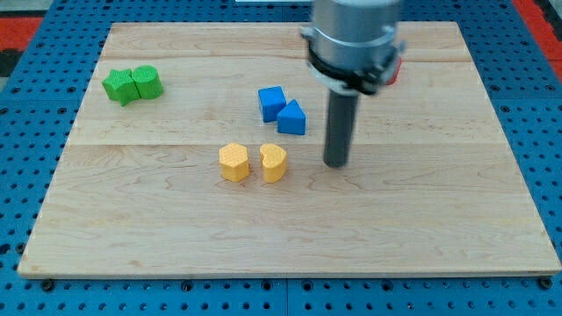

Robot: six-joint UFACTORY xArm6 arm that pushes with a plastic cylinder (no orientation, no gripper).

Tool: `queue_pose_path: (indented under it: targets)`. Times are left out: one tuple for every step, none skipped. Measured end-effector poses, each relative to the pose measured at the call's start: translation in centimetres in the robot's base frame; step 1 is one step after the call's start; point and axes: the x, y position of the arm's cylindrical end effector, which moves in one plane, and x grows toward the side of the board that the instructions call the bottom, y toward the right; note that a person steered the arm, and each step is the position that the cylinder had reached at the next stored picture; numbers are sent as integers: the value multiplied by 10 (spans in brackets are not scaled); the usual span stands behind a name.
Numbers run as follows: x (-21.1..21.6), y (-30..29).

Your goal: Push the yellow heart towards the center left

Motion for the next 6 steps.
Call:
queue_pose_path:
  targets:
    - [-5, -79]
    - [-35, -105]
    - [-39, -111]
    - [-59, -97]
    - [-61, -207]
    - [-52, -200]
